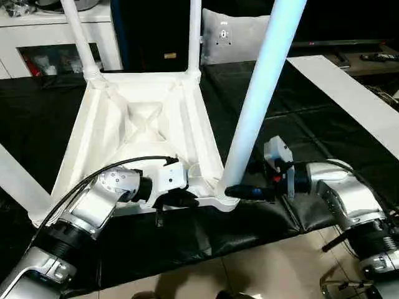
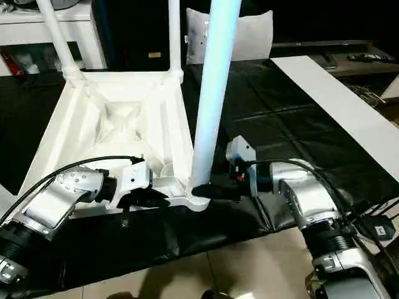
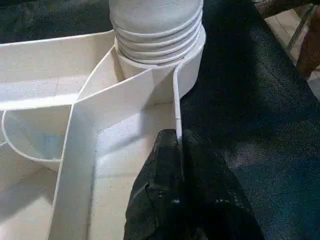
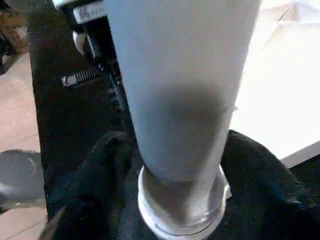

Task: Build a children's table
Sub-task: Rotate leg to tighten

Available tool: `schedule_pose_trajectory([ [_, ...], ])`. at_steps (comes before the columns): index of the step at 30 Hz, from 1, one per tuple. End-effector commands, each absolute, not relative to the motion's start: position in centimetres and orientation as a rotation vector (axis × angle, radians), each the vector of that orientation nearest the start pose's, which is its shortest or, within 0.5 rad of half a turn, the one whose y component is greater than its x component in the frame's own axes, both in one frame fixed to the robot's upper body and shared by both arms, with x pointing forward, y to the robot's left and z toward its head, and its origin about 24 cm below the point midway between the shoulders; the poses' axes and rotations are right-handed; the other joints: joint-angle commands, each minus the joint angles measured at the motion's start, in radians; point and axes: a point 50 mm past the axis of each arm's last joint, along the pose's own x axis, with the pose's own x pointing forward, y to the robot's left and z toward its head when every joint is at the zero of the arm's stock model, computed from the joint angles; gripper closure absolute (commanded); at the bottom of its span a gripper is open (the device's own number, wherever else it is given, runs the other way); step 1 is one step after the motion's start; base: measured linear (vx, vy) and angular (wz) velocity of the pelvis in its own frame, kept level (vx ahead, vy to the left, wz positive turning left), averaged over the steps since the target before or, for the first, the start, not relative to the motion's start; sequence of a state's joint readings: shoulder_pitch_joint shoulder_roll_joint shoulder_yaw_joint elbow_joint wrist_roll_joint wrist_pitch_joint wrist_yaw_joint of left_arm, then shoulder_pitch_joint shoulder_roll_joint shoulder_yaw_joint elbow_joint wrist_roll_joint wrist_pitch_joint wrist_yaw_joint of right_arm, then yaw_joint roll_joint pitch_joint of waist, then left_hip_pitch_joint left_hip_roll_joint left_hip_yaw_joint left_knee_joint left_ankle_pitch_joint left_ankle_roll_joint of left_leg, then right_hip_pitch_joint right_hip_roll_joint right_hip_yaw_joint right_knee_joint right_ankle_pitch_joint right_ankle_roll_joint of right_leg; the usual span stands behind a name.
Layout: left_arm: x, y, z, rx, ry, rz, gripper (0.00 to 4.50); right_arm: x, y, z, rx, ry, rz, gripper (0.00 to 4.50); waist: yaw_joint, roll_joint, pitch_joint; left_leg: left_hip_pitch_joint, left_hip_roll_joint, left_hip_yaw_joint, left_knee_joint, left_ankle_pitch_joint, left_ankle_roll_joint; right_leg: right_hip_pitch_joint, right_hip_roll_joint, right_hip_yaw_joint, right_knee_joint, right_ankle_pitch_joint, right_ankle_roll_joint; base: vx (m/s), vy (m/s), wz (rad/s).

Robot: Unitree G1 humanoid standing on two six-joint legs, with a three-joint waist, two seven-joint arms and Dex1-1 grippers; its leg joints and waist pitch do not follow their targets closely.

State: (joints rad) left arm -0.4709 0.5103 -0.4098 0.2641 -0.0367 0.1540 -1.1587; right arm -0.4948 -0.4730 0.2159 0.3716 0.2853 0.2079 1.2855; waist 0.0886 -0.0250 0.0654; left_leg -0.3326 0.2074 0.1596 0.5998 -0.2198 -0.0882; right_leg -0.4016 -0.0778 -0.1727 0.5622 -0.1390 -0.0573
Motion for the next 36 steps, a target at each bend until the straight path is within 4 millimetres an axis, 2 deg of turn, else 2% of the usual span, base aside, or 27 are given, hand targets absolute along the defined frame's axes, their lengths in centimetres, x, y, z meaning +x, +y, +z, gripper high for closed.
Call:
schedule_pose_trajectory([
  [1,29.0,13.1,6.5,0.58,0.404,-1.426,4.5,30.2,-15.2,8.2,-0.16,0.308,1.411,1.91,-0.001,0.004,-0.069,-0.007,0.029,-0.002,-0.066,-0.112,0.071,0.068,-0.078,0.067,-0.072,-0.413,-0.052,0.0,0.0,0.0],
  [6,29.0,13.1,6.5,0.552,0.406,-1.416,4.5,30.0,-15.0,8.0,-0.111,0.334,1.442,2.3,0.0,0.004,-0.069,-0.006,0.032,-0.002,-0.067,-0.103,0.076,0.066,-0.078,0.07,-0.068,-0.387,-0.067,0.0,0.0,0.0],
  [9,29.6,12.5,6.5,0.509,0.403,-1.353,4.5,29.3,-14.2,7.7,-0.019,0.353,1.438,2.47,0.002,0.005,-0.067,-0.007,0.034,-0.003,-0.067,-0.099,0.076,0.067,-0.079,0.071,-0.066,-0.37,-0.077,0.0,0.0,0.0],
  [11,29.8,12.3,6.5,0.503,0.4,-1.339,4.5,29.2,-14.0,7.5,-0.02,0.358,1.431,2.53,0.004,0.004,-0.067,-0.008,0.032,-0.002,-0.067,-0.1,0.073,0.067,-0.08,0.071,-0.068,-0.381,-0.072,0.0,0.0,0.0],
  [13,30.5,11.1,6.7,0.459,0.373,-1.266,4.5,29.5,-13.1,6.9,-0.047,0.36,1.324,2.54,0.002,0.01,-0.059,-0.003,0.03,0.0,-0.069,-0.124,0.058,0.062,-0.078,0.069,-0.078,-0.43,-0.054,0.0,0.0,0.0],
  [14,30.6,10.8,6.8,0.444,0.367,-1.248,4.5,29.7,-12.8,6.8,-0.051,0.356,1.29,2.56,-0.001,0.006,-0.058,0.0,0.023,-0.001,-0.067,-0.152,0.047,0.063,-0.077,0.06,-0.091,-0.491,-0.028,0.0,0.0,0.0],
  [15,30.6,10.8,6.8,0.444,0.367,-1.248,4.5,29.7,-12.8,6.8,-0.051,0.356,1.29,2.56,-0.003,0.005,-0.059,0.0,0.019,-0.001,-0.066,-0.159,0.043,0.064,-0.077,0.057,-0.094,-0.513,-0.014,0.0,0.0,0.0],
  [16,31.0,10.2,6.9,0.422,0.354,-1.208,4.5,30.1,-12.3,6.7,-0.04,0.351,1.216,2.56,-0.005,0.008,-0.057,0.0,0.016,-0.002,-0.065,-0.169,0.041,0.064,-0.077,0.052,-0.102,-0.548,0.009,0.0,0.0,0.0],
  [17,31.4,9.7,7.1,0.399,0.348,-1.166,4.5,30.5,-11.8,6.7,-0.026,0.348,1.148,2.58,-0.008,0.012,-0.055,0.002,0.015,-0.001,-0.064,-0.176,0.04,0.061,-0.074,0.048,-0.108,-0.561,0.017,0.0,0.0,0.0],
  [18,31.9,9.0,7.2,0.368,0.344,-1.108,4.5,31.1,-11.2,6.6,-0.006,0.351,1.051,2.58,-0.02,0.01,-0.054,0.002,0.01,-0.004,-0.058,-0.208,0.026,0.061,-0.069,0.029,-0.123,-0.603,0.054,-0.069,0.009,-0.06],
  [19,32.8,7.9,7.3,0.33,0.346,-1.008,4.5,31.8,-10.3,6.4,0.008,0.359,0.896,2.58,-0.023,0.015,-0.055,0.005,0.011,-0.005,-0.057,-0.215,0.023,0.062,-0.07,0.023,-0.127,-0.607,0.064,0.0,0.0,0.0],
  [20,32.8,7.8,7.3,0.326,0.346,-0.999,4.5,31.8,-10.2,6.3,0.011,0.36,0.883,2.59,-0.03,0.016,-0.054,0.003,0.012,-0.006,-0.056,-0.218,0.019,0.062,-0.068,0.019,-0.13,-0.603,0.069,0.0,0.0,0.0],
  [21,33.0,7.5,7.3,0.319,0.345,-0.977,4.5,32.0,-9.9,6.3,0.022,0.363,0.85,2.59,-0.041,0.019,-0.057,0.011,0.014,-0.012,-0.053,-0.247,0.018,0.063,-0.068,0.001,-0.144,-0.612,0.086,0.0,0.0,0.0],
  [22,33.0,7.5,7.3,0.319,0.345,-0.977,4.5,32.0,-9.9,6.3,0.022,0.363,0.85,2.59,-0.053,0.024,-0.06,0.003,0.027,-0.02,-0.061,-0.26,0.034,0.078,-0.075,0.001,-0.137,-0.559,0.08,0.0,0.0,0.0],
  [23,33.1,7.2,7.4,0.312,0.342,-0.958,4.5,32.2,-9.7,6.3,0.034,0.36,0.816,2.59,-0.058,0.029,-0.058,0.0,0.037,-0.025,-0.066,-0.277,0.044,0.083,-0.076,-0.002,-0.136,-0.536,0.075,0.0,0.0,0.0],
  [24,33.5,6.3,7.5,0.301,0.329,-0.913,4.5,32.5,-9.0,6.4,0.055,0.338,0.744,2.59,-0.068,0.038,-0.052,0.0,0.054,-0.031,-0.076,-0.332,0.051,0.083,-0.077,-0.001,-0.131,-0.511,0.069,0.0,0.0,0.0],
  [25,33.6,5.8,7.6,0.305,0.318,-0.897,4.5,32.7,-8.7,6.5,0.056,0.313,0.725,2.03,-0.072,0.034,-0.052,0.01,0.054,-0.03,-0.075,-0.372,0.041,0.077,-0.079,0.002,-0.131,-0.52,0.065,0.0,0.0,0.0],
  [26,33.6,5.5,7.6,0.31,0.31,-0.889,4.5,32.8,-8.5,6.6,0.057,0.291,0.702,2.03,-0.072,0.033,-0.054,0.016,0.046,-0.026,-0.069,-0.367,0.038,0.072,-0.085,0.003,-0.135,-0.528,0.063,0.0,0.0,0.0],
  [27,33.6,5.3,7.7,0.324,0.3,-0.898,4.5,32.8,-8.4,6.7,0.079,0.266,0.688,1.89,-0.068,0.025,-0.056,0.01,0.018,-0.015,-0.059,-0.294,0.044,0.073,-0.091,0.001,-0.143,-0.55,0.063,0.0,0.0,0.0],
  [28,33.6,5.3,7.7,0.324,0.3,-0.898,4.5,32.8,-8.4,6.7,0.079,0.266,0.688,1.89,-0.066,0.026,-0.057,0.005,0.015,-0.014,-0.06,-0.266,0.05,0.076,-0.091,0.003,-0.141,-0.546,0.065,0.0,0.0,0.0],
  [29,33.5,5.3,7.6,0.346,0.3,-0.909,4.5,32.7,-8.3,7.0,0.116,0.243,0.69,1.84,-0.061,0.028,-0.058,0.004,0.018,-0.013,-0.065,-0.23,0.059,0.073,-0.091,0.011,-0.137,-0.521,0.056,0.0,0.0,0.0],
  [30,33.5,5.4,7.5,0.365,0.3,-0.922,4.5,32.7,-8.4,7.2,0.114,0.223,0.694,1.68,-0.058,0.029,-0.06,-0.002,0.023,-0.015,-0.069,-0.201,0.064,0.075,-0.089,0.017,-0.128,-0.48,0.04,0.0,0.0,0.0],
  [31,33.4,5.7,7.4,0.386,0.298,-0.934,4.5,32.6,-8.7,7.4,0.099,0.207,0.706,1.68,-0.056,0.03,-0.061,-0.003,0.025,-0.015,-0.07,-0.188,0.067,0.075,-0.089,0.021,-0.122,-0.458,0.031,0.0,0.0,0.0],
  [33,33.3,6.2,7.2,0.415,0.303,-0.944,4.5,32.5,-9.3,7.5,0.08,0.191,0.721,1.38,-0.051,0.03,-0.063,-0.006,0.028,-0.016,-0.072,-0.16,0.073,0.075,-0.089,0.03,-0.109,-0.411,0.003,0.029,-0.007,0.04],
  [34,33.2,6.5,7.1,0.427,0.306,-0.955,4.5,32.5,-10.0,7.5,0.061,0.189,0.731,1.29,-0.048,0.026,-0.063,-0.002,0.026,-0.012,-0.071,-0.15,0.077,0.069,-0.088,0.036,-0.104,-0.397,-0.012,0.0,0.0,0.0],
  [36,32.9,7.2,6.8,0.439,0.316,-0.97,4.5,32.4,-11.5,7.5,0.025,0.189,0.759,1.19,-0.046,0.022,-0.064,-0.01,0.019,-0.011,-0.069,-0.131,0.086,0.075,-0.088,0.036,-0.096,-0.401,-0.018,0.0,0.0,0.0],
])
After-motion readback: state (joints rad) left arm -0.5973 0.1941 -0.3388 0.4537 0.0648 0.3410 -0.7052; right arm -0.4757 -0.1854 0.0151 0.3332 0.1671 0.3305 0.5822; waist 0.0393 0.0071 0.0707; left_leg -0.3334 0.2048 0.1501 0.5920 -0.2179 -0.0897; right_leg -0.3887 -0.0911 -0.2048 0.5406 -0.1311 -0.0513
